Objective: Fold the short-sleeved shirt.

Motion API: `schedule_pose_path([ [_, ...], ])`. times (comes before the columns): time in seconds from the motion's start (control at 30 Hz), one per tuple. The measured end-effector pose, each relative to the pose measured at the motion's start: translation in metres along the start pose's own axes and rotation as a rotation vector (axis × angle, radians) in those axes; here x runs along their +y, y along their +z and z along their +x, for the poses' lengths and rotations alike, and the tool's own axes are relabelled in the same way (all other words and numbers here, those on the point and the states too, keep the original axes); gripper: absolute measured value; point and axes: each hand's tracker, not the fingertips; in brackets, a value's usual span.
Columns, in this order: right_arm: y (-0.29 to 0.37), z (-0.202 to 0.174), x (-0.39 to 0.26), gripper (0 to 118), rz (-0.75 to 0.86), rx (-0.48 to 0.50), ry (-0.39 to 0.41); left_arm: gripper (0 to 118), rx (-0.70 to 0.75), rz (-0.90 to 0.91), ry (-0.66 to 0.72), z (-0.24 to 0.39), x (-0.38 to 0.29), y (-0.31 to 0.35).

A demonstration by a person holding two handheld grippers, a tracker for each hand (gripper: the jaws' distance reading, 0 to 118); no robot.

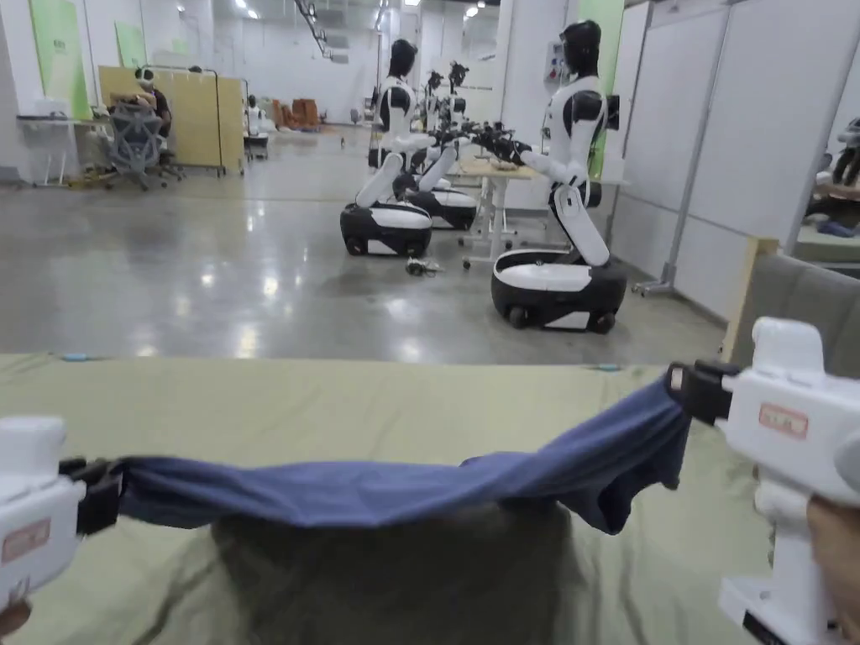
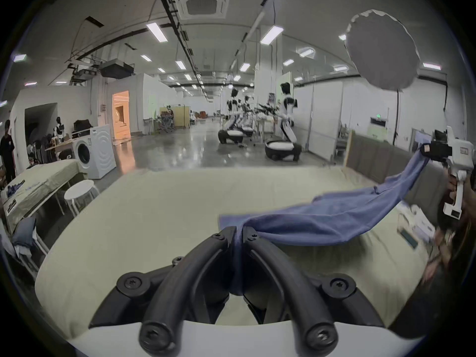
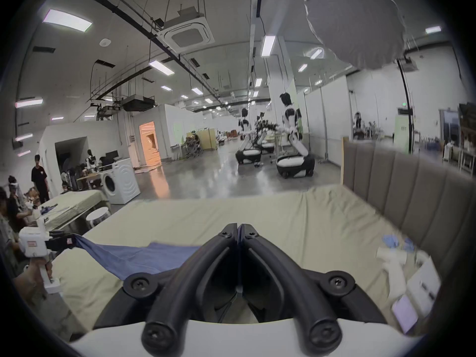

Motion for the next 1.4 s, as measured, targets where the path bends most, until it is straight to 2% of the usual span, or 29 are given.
schedule_pose_path([
  [0.03, 0.011, 0.001, -0.023, 2, -0.041, 0.012, -0.01, 6, 0.01, -0.022, -0.015, 0.002, -0.024, 0.011],
  [0.1, 0.037, 0.007, -0.08, 2, -0.109, 0.0, 0.026, 6, 0.039, -0.095, -0.059, 0.005, -0.077, 0.031],
  [0.17, 0.054, 0.008, -0.129, 2, -0.182, -0.023, 0.116, 6, 0.057, -0.135, -0.048, 0.007, -0.124, 0.053],
  [0.23, 0.068, 0.01, -0.179, 2, -0.238, -0.021, 0.16, 6, 0.077, -0.203, -0.015, 0.002, -0.166, 0.064],
  [0.3, 0.074, 0.016, -0.223, 2, -0.324, -0.05, 0.126, 6, 0.064, -0.274, 0.044, -0.008, -0.198, 0.064],
  [0.37, 0.072, 0.023, -0.252, 2, -0.375, -0.083, 0.1, 6, 0.09, -0.287, 0.034, -0.009, -0.212, 0.059],
  [0.47, 0.068, 0.033, -0.267, 2, -0.369, -0.11, 0.043, 7, 0.079, -0.273, 0.03, -0.008, -0.211, 0.054],
  [0.5, 0.07, 0.035, -0.267, 3, -0.351, -0.113, 0.041, 12, 0.083, -0.255, 0.024, -0.007, -0.208, 0.055],
  [0.53, 0.073, 0.035, -0.265, 10, -0.328, -0.115, 0.041, 28, 0.08, -0.232, 0.021, -0.021, -0.216, 0.049],
  [0.57, 0.078, 0.036, -0.261, 29, -0.308, -0.111, 0.042, 53, 0.086, -0.198, 0.014, -0.021, -0.211, 0.054],
  [0.6, 0.091, 0.024, -0.245, 63, -0.288, -0.106, 0.05, 87, 0.064, -0.185, 0.009, -0.021, -0.205, 0.063],
  [0.63, 0.098, 0.021, -0.239, 87, -0.271, -0.111, 0.063, 105, 0.055, -0.165, -0.005, -0.018, -0.199, 0.072],
  [0.67, 0.108, 0.017, -0.233, 99, -0.254, -0.101, 0.077, 110, 0.056, -0.133, -0.039, -0.007, -0.184, 0.096],
  [0.7, 0.119, 0.013, -0.227, 105, -0.221, -0.081, 0.094, 110, 0.049, -0.075, -0.057, -0.002, -0.181, 0.114],
  [0.8, 0.154, -0.005, -0.217, 106, -0.175, -0.045, 0.147, 110, 0.043, -0.073, -0.043, 0.009, -0.179, 0.149],
  [0.87, 0.171, -0.019, -0.213, 102, -0.188, -0.049, 0.168, 108, 0.065, -0.095, -0.032, 0.009, -0.185, 0.159],
  [0.9, 0.175, -0.023, -0.214, 74, -0.206, -0.05, 0.167, 97, 0.069, -0.136, -0.004, 0.005, -0.189, 0.159],
  [0.93, 0.177, -0.025, -0.215, 30, -0.238, -0.05, 0.167, 62, 0.039, -0.167, 0.031, 0.009, -0.188, 0.161],
  [0.97, 0.18, -0.029, -0.217, 15, -0.249, -0.064, 0.167, 22, 0.014, -0.207, 0.056, 0.003, -0.192, 0.159],
  [1.0, 0.179, -0.033, -0.219, 1, -0.252, -0.102, 0.171, 7, 0.044, -0.215, 0.053, 0.001, -0.198, 0.154],
  [1.03, 0.18, -0.036, -0.22, 1, -0.23, -0.137, 0.169, 4, 0.107, -0.227, 0.031, 0.002, -0.203, 0.149],
  [1.1, 0.18, -0.034, -0.217, 0, -0.273, -0.064, 0.073, 3, 0.059, -0.31, 0.026, -0.015, -0.22, 0.133],
  [1.17, 0.179, -0.037, -0.219, 0, -0.272, -0.107, 0.032, 3, 0.069, -0.286, 0.032, -0.017, -0.22, 0.126],
  [1.2, 0.178, -0.037, -0.218, 0, -0.276, -0.099, 0.035, 6, 0.079, -0.291, 0.017, -0.023, -0.221, 0.119],
  [1.23, 0.177, -0.039, -0.218, 0, -0.284, -0.106, 0.035, 25, 0.089, -0.285, 0.004, -0.023, -0.22, 0.114],
  [1.27, 0.174, -0.032, -0.223, 0, -0.291, -0.113, 0.032, 56, 0.108, -0.285, -0.02, -0.026, -0.219, 0.108],
  [1.3, 0.173, -0.033, -0.222, 0, -0.296, -0.114, 0.03, 98, 0.089, -0.297, -0.017, -0.028, -0.217, 0.1],
  [1.33, 0.172, -0.034, -0.222, 0, -0.303, -0.116, 0.029, 113, 0.088, -0.301, -0.022, -0.031, -0.216, 0.094],
  [1.4, 0.168, -0.033, -0.225, 0, -0.318, -0.126, 0.036, 113, 0.079, -0.309, -0.039, -0.032, -0.213, 0.082],
])
